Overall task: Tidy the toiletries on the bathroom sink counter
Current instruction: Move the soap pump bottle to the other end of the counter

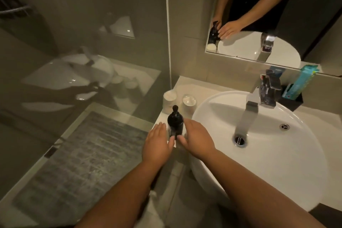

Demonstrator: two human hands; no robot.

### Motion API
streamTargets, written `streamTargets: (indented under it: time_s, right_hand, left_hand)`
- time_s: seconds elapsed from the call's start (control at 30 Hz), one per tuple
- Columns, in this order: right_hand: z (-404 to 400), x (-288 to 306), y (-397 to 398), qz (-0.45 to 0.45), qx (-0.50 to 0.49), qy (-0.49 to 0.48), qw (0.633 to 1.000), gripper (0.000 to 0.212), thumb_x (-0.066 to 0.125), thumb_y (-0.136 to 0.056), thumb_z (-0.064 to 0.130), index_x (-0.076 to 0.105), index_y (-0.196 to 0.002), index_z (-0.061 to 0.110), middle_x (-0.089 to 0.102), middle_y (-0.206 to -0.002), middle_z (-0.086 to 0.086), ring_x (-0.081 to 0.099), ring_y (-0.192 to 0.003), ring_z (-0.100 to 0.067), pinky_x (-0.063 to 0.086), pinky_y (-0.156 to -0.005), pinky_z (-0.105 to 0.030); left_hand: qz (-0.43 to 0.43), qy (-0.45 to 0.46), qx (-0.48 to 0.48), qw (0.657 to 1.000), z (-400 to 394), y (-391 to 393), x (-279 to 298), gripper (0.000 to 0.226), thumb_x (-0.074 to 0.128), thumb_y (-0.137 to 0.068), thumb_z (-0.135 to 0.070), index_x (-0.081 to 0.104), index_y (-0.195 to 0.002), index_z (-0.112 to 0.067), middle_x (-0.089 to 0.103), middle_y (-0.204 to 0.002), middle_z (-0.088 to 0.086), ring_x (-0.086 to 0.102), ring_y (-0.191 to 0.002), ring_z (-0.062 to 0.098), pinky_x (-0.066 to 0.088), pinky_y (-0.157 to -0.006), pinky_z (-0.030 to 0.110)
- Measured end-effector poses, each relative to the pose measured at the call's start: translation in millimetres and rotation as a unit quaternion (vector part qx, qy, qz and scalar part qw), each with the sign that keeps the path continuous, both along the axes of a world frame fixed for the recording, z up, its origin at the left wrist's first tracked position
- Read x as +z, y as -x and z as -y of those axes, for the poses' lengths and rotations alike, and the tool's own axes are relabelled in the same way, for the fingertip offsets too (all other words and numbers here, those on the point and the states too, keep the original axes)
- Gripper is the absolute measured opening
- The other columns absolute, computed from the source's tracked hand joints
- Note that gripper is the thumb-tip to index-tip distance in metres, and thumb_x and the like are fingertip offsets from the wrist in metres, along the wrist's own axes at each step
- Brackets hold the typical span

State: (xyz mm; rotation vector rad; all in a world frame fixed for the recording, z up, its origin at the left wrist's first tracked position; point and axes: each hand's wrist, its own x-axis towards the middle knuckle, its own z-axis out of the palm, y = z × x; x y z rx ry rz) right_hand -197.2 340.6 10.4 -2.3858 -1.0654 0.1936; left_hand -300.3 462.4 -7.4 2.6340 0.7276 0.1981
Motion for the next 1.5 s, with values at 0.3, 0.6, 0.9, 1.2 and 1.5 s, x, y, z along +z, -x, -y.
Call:
streamTargets:
  time_s: [0.3,0.6,0.9,1.2,1.5]
  right_hand:
    - [-30,-18,-18,0.023,-0.053,-0.011,0.998,0.034,0.061,-0.077,0.04,0.051,-0.108,0.028,0.068,-0.096,0.001,0.062,-0.087,-0.023,0.048,-0.081,-0.034]
    - [-34,-3,-19,0.023,-0.088,-0.055,0.994,0.038,0.067,-0.075,0.047,0.056,-0.108,0.032,0.071,-0.096,0.004,0.065,-0.085,-0.019,0.048,-0.078,-0.03]
    - [-21,98,-57,0.08,-0.11,-0.093,0.986,0.04,0.066,-0.079,0.039,0.053,-0.115,0.026,0.069,-0.104,-0.001,0.06,-0.093,-0.025,0.044,-0.077,-0.035]
    - [1,99,-128,0.074,-0.148,-0.082,0.983,0.044,0.066,-0.082,0.033,0.05,-0.122,0.027,0.067,-0.105,0.0,0.057,-0.096,-0.026,0.041,-0.077,-0.035]
    - [-5,53,-217,0.028,-0.184,-0.083,0.979,0.045,0.065,-0.083,0.033,0.049,-0.125,0.025,0.067,-0.109,0.0,0.057,-0.101,-0.025,0.044,-0.082,-0.035]
  left_hand:
    - [0.032,0.1,-0.038,0.994,-32,-39,-5,0.046,0.053,-0.091,-0.031,0.039,-0.134,-0.022,0.057,-0.127,0.003,0.054,-0.112,0.023,0.042,-0.083,0.033]
    - [0.058,0.165,-0.08,0.981,-44,-38,11,0.053,0.051,-0.094,-0.03,0.03,-0.143,-0.032,0.059,-0.129,0.003,0.058,-0.11,0.024,0.043,-0.084,0.031]
    - [0.122,0.143,-0.141,0.972,-45,-94,103,0.051,0.049,-0.095,-0.034,0.031,-0.143,-0.034,0.053,-0.136,0.004,0.053,-0.116,0.025,0.045,-0.093,0.038]
    - [0.122,0.119,-0.196,0.966,-27,-174,110,0.039,0.047,-0.094,-0.031,0.035,-0.129,-0.045,0.063,-0.117,-0.003,0.059,-0.096,0.02,0.049,-0.074,0.037]
    - [0.053,0.104,-0.217,0.969,-32,-272,76,0.041,0.045,-0.096,-0.029,0.036,-0.137,-0.029,0.063,-0.116,0.007,0.059,-0.099,0.026,0.046,-0.075,0.036]
